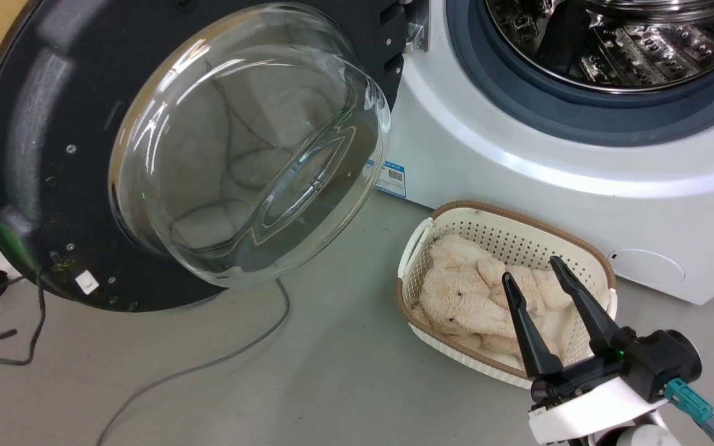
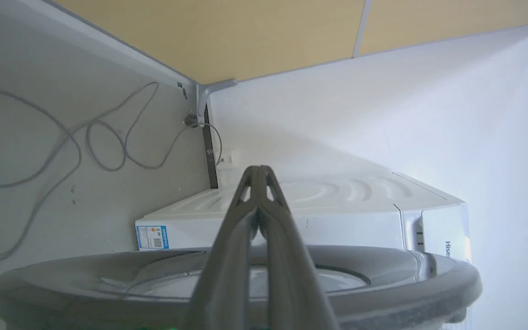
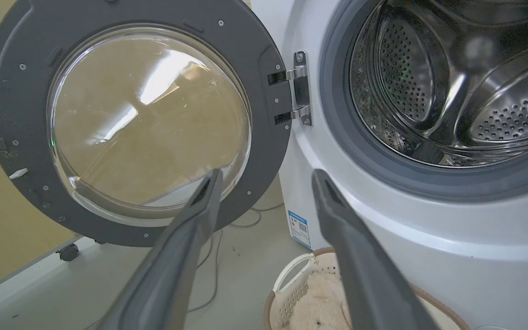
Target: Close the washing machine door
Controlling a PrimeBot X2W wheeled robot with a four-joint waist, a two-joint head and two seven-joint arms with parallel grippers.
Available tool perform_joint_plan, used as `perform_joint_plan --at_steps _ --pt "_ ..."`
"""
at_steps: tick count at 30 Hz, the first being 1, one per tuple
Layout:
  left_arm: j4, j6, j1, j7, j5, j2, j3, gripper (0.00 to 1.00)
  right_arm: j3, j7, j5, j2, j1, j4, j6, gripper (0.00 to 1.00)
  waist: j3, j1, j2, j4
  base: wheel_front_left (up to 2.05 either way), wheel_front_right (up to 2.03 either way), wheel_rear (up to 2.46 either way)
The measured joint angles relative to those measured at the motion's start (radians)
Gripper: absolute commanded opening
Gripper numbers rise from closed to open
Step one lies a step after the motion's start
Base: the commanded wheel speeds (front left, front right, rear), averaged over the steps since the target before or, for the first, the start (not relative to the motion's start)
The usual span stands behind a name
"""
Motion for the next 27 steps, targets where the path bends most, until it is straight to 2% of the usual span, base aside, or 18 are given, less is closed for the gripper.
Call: perform_joint_plan --at_steps 9,14,20,21,23,27 --pt "-0.115 -0.003 0.080 0.291 -0.077 -0.030 -0.049 0.00 0.002 0.000 0.003 0.016 0.000 0.006 0.000 1.00 -0.034 -0.0001 0.0000 -0.005 0.00 0.00 0.00" --pt "-0.230 -0.001 0.165 0.448 -0.126 -0.083 -0.078 0.00 -0.005 0.000 0.012 0.027 0.013 0.014 0.000 1.00 -0.067 -0.0001 0.0000 -0.011 0.00 0.00 0.00" --pt "-0.446 0.055 0.315 0.607 -0.169 -0.170 -0.123 0.00 -0.028 0.000 0.019 0.043 0.035 0.015 0.000 1.00 -0.107 -0.0001 0.0000 -0.030 0.00 0.00 0.00" --pt "-0.537 0.080 0.370 0.650 -0.184 -0.219 -0.144 0.00 -0.043 0.000 0.021 0.046 0.037 0.014 0.000 1.00 -0.116 -0.0001 0.0000 -0.041 0.00 0.00 0.00" --pt "-0.633 0.121 0.421 0.673 -0.198 -0.275 -0.165 0.00 -0.057 0.000 0.021 0.048 0.039 0.013 0.000 1.00 -0.123 -0.0001 0.0000 -0.053 0.00 0.00 0.00" --pt "-0.802 0.180 0.512 0.707 -0.239 -0.329 -0.239 0.00 -0.081 0.000 0.021 0.050 0.040 0.011 0.000 1.00 -0.127 -0.0002 0.0000 -0.080 0.00 0.00 0.00"
